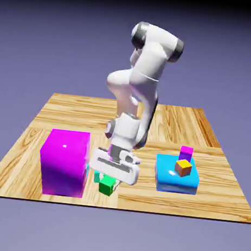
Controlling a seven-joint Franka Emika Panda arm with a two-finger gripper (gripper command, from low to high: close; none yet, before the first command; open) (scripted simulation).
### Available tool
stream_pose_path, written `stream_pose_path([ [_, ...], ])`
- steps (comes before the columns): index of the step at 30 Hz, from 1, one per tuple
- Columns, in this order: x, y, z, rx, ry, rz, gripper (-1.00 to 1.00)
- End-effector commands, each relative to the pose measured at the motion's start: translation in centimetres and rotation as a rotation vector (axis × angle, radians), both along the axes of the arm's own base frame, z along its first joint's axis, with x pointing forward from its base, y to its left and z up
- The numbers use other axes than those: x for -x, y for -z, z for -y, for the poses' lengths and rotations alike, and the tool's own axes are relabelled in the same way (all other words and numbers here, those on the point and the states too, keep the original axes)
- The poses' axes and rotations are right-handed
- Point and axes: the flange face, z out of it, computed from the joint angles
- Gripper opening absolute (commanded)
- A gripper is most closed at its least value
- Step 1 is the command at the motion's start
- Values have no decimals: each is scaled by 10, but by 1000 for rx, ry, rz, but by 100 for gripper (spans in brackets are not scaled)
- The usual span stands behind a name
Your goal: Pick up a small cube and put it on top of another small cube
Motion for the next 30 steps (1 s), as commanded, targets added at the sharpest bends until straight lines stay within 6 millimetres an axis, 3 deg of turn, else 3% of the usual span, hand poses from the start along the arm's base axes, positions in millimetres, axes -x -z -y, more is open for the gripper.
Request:
stream_pose_path([
  [1,-3,0,-10,-28,28,-13,-100],
  [8,-14,-4,-82,-171,214,-123,-100],
  [15,-11,-21,-155,-237,408,-223,-100],
  [23,10,-55,-232,-230,634,-294,-100],
  [30,43,-94,-292,-152,806,-284,-100],
])
